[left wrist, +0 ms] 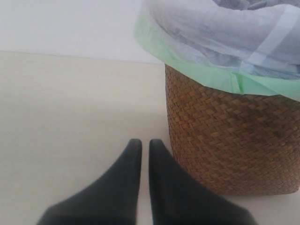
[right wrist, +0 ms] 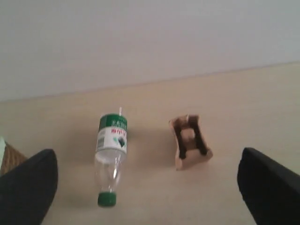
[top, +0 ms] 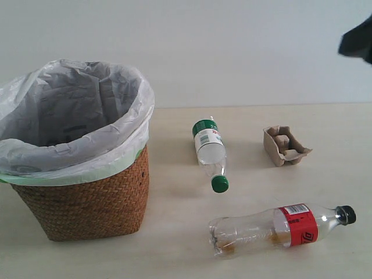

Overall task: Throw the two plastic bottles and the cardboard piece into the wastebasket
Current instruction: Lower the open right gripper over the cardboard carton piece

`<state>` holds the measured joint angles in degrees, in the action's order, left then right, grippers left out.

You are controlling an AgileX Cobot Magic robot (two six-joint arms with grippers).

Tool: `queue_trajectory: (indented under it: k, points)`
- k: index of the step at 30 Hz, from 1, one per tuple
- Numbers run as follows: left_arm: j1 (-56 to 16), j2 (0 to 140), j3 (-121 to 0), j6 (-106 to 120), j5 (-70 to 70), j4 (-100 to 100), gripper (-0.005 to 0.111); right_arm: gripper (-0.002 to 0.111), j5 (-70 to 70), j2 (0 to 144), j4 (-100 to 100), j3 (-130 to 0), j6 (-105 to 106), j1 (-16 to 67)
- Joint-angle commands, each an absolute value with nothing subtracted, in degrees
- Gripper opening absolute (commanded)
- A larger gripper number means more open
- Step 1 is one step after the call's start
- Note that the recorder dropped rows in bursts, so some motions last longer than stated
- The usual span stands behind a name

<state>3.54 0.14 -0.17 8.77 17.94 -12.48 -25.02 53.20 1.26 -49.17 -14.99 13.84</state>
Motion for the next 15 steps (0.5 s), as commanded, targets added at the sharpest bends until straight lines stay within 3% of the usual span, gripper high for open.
queue_trajectory:
  k: [1, 8, 15]
  points:
    - [3.7, 0.0, 0.0, 8.3, 17.8, -12.4, 0.006, 0.094, -32.8, 63.8, 2.2, -56.8, -12.4, 17.2]
    - [3.7, 0.0, 0.0, 8.3, 17.8, -12.4, 0.006, 0.094, -47.7, 82.0, 0.0, -71.3, -9.0, 17.2]
    - [3.7, 0.0, 0.0, 8.3, 17.8, -12.4, 0.006, 0.094, -46.5, 95.2, -2.7, -78.2, -5.0, 17.2]
